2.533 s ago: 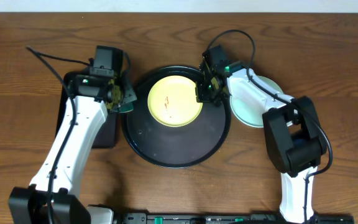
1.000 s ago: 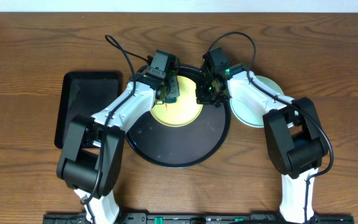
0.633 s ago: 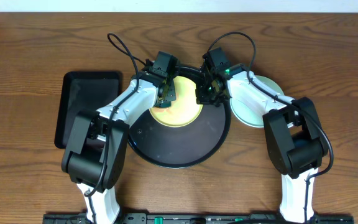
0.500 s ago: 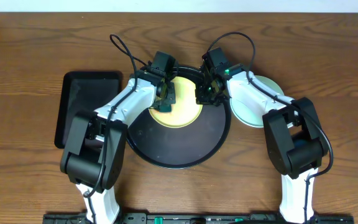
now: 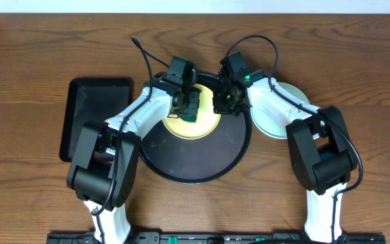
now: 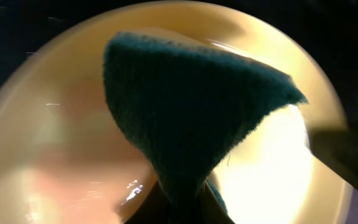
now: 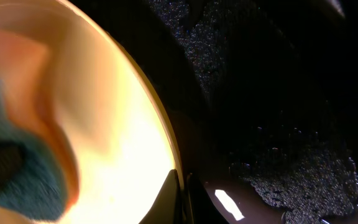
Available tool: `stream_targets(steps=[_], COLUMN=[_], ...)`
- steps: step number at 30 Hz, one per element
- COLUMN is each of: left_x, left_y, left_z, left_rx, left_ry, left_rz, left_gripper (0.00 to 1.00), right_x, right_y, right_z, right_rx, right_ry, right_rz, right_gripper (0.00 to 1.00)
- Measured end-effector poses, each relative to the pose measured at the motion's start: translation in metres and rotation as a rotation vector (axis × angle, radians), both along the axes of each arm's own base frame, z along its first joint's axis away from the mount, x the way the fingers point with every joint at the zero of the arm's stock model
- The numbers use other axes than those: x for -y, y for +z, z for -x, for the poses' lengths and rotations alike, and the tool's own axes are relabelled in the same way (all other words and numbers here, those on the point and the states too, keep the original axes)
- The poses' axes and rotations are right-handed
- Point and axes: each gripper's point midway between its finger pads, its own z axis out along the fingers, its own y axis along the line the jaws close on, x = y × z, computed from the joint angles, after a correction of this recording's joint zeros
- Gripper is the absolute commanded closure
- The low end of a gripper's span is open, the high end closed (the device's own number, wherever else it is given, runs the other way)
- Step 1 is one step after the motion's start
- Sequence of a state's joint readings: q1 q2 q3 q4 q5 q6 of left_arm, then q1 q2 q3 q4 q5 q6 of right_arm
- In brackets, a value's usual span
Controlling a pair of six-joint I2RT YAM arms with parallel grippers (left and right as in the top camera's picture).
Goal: Clean dirty plates on tray and stack at the side
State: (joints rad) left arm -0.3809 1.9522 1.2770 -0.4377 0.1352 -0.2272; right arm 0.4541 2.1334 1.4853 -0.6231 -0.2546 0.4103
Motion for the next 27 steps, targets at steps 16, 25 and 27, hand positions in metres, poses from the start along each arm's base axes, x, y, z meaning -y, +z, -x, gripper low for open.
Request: stream_targets(steps=[16, 25, 27], left_x=[-0.120, -0.176, -0.185], left_y=[0.145, 0.177, 0.172], left_z=[0.000, 0.025, 0.026], left_rx=[0.201, 0.210, 0.186], left_ry=[0.339, 0.474, 0.494], left_rz=[-0.147, -0.162, -0.171], left_gripper=[0.92, 0.92, 0.92], right_x=[0.000, 0.004, 0.004], right_y=[0.000, 0.007, 0.016], right_z=[0.001, 0.014, 0.017], right_rx=[-0.002, -0.003, 0.025], right_ry=[0.000, 0.030, 0.045], right_rz=[0.001, 0.071, 0.106], right_gripper=[0.99, 0.99, 0.99])
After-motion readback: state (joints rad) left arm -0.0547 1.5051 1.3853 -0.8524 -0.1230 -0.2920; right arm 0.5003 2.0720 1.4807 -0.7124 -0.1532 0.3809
